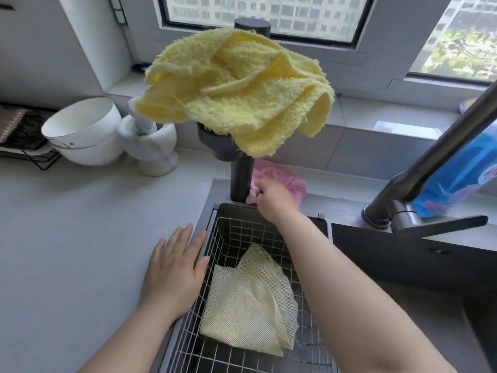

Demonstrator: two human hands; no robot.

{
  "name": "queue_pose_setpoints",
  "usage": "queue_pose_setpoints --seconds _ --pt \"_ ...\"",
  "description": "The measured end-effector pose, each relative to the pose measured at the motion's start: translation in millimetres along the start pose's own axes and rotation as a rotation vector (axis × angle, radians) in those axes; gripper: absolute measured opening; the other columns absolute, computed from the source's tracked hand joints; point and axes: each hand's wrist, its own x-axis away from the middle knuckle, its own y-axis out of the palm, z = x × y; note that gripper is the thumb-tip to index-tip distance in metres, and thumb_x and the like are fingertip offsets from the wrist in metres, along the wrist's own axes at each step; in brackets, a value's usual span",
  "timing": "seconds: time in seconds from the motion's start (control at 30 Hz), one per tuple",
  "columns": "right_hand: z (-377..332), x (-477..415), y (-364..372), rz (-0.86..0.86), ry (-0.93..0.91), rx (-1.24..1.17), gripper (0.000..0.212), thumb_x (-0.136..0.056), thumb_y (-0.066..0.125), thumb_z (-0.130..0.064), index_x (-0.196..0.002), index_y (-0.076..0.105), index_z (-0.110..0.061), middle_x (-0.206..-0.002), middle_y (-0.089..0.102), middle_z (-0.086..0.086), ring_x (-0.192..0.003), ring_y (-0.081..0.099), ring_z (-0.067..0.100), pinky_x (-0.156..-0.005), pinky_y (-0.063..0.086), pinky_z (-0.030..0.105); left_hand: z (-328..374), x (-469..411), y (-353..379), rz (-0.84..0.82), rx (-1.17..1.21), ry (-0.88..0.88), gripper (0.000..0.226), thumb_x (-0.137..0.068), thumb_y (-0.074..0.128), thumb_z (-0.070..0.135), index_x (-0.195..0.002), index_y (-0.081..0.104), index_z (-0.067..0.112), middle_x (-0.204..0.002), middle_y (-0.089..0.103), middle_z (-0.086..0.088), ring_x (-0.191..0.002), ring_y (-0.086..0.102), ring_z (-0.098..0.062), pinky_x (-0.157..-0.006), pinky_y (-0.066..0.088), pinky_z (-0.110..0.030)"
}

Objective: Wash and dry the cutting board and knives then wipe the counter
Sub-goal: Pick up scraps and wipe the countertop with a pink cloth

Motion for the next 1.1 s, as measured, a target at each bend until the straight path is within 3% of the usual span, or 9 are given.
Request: queue_pose_setpoints --seconds 0.07,0.1,0.17,0.33,0.47,0.63,0.77,0.9,1.1 --pt "18.7 4.8 -13.4 -0.047 -0.078 0.089 0.027 -0.090 0.039 -0.003 -0.098 0.063 -0.012 -0.130 0.051 0.012 -0.121 0.042 0.022 -0.096 0.035 0.031 -1.6 0.0 0.1 0.004 0.003 0.008 0.097 -0.056 -0.022 0.054 -0.147 0.006 0.032 -0.156 -0.004 0.007 -0.143 -0.008 -0.008 -0.112 -0.010 -0.027" --pt "33.9 7.5 -21.5 -0.057 -0.094 0.130 0.036 -0.091 0.039 -0.004 -0.120 0.059 -0.013 -0.144 0.043 0.006 -0.135 0.033 0.021 -0.109 0.029 0.031 -2.2 -0.3 0.2 0.010 0.009 0.011 0.097 -0.057 -0.022 0.054 -0.147 0.007 0.032 -0.157 -0.003 0.007 -0.143 -0.006 -0.009 -0.112 -0.010 -0.027" --pt "61.9 19.8 -36.0 -0.002 -0.044 0.144 0.045 -0.090 0.041 -0.003 -0.132 0.051 -0.015 -0.149 0.035 0.003 -0.141 0.024 0.018 -0.114 0.019 0.028 -2.0 -0.1 -0.2 0.016 0.017 0.014 0.098 -0.057 -0.021 0.054 -0.147 0.009 0.031 -0.157 -0.001 0.006 -0.144 -0.005 -0.009 -0.112 -0.009 -0.027" --pt "101.0 62.9 -50.1 0.167 0.148 0.123 0.047 -0.087 0.041 0.004 -0.132 0.050 -0.008 -0.148 0.035 0.010 -0.140 0.026 0.020 -0.112 0.018 0.027 0.6 2.9 -1.2 0.025 0.036 0.012 0.078 -0.075 -0.007 0.053 -0.147 0.012 0.028 -0.157 0.003 0.004 -0.144 -0.003 -0.011 -0.114 -0.006 -0.029" --pt "98.3 82.3 -41.1 0.258 0.150 0.140 0.037 -0.084 0.042 0.006 -0.114 0.062 -0.002 -0.129 0.056 0.013 -0.126 0.044 0.025 -0.102 0.031 0.031 1.6 4.5 -3.7 0.029 0.039 0.018 0.051 -0.098 0.014 0.040 -0.147 0.008 0.027 -0.157 -0.001 0.004 -0.144 -0.006 -0.012 -0.115 -0.006 -0.030" --pt "90.8 120.9 -45.4 0.212 0.294 0.086 0.039 -0.091 0.041 -0.003 -0.124 0.058 -0.015 -0.132 0.056 0.003 -0.131 0.040 0.022 -0.107 0.031 0.030 2.4 6.8 -5.6 0.011 0.041 0.033 0.051 -0.099 0.017 0.037 -0.148 0.010 0.024 -0.157 0.000 0.001 -0.144 -0.004 -0.014 -0.115 -0.004 -0.032" --pt "85.8 170.1 -51.8 0.350 0.394 -0.188 0.046 -0.090 0.041 0.000 -0.129 0.054 -0.023 -0.131 0.056 0.005 -0.115 0.054 0.025 -0.086 0.039 0.021 7.0 10.7 -9.6 0.040 0.076 0.068 0.049 -0.099 0.025 0.036 -0.145 0.025 0.019 -0.155 0.015 -0.004 -0.144 0.007 -0.018 -0.116 0.001 -0.035" --pt "104.3 204.4 -63.9 0.442 0.504 -0.287 0.046 -0.087 0.041 0.003 -0.124 0.059 -0.016 -0.125 0.061 0.008 -0.113 0.054 0.025 -0.084 0.037 0.021 51.5 22.2 -23.2 0.161 0.343 0.276 0.038 -0.093 0.049 0.021 -0.129 0.052 0.009 -0.139 0.047 -0.009 -0.135 0.035 -0.024 -0.113 0.017 -0.037" --pt "144.7 249.3 -95.7 0.576 0.592 -0.405 0.046 -0.085 0.038 0.005 -0.119 0.061 -0.015 -0.115 0.065 0.009 -0.091 0.054 0.021 -0.069 0.033 0.018 172.0 45.4 -55.7 0.101 0.434 0.693 0.034 -0.095 0.045 0.024 -0.128 0.053 0.018 -0.131 0.054 0.004 -0.127 0.044 -0.013 -0.106 0.029 -0.023"
